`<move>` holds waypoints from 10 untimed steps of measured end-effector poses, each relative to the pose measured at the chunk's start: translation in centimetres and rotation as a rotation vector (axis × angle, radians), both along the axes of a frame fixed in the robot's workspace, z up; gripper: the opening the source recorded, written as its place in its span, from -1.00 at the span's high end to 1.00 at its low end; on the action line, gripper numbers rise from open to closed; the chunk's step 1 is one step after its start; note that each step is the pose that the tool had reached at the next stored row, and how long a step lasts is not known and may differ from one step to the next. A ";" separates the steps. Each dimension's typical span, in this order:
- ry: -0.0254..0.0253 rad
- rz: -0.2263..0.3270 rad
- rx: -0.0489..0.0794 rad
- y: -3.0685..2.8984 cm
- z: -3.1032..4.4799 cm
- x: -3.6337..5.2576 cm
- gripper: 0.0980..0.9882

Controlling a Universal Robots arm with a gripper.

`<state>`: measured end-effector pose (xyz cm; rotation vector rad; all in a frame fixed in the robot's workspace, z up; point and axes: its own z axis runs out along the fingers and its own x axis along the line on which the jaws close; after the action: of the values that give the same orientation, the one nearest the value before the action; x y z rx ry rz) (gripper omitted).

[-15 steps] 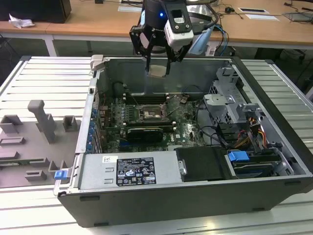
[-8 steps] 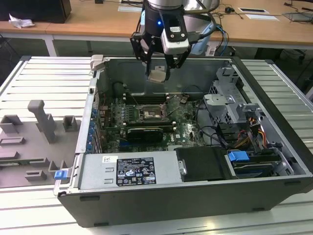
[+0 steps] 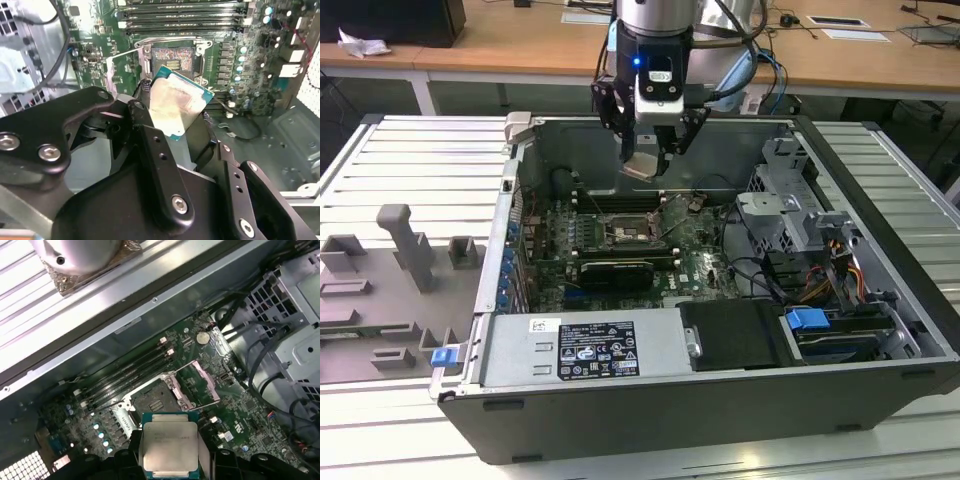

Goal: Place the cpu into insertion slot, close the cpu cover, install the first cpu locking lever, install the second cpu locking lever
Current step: 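Place the cpu into insertion slot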

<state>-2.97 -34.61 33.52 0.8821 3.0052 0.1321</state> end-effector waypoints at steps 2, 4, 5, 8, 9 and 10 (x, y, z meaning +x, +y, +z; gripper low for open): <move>0.0001 -0.025 -0.001 0.00 -0.19 0.00 0.03; 0.0018 -0.132 -0.002 0.00 -0.90 0.00 0.03; 0.0020 -0.160 -0.003 0.00 -1.07 0.00 0.03; 0.0023 -0.242 -0.003 0.00 -1.54 0.00 0.03; 0.0023 -0.272 -0.004 0.00 -1.70 0.00 0.03; 0.0025 -0.297 -0.004 0.00 -1.84 0.00 0.03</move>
<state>-2.97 -34.61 31.68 1.3125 2.8320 0.1219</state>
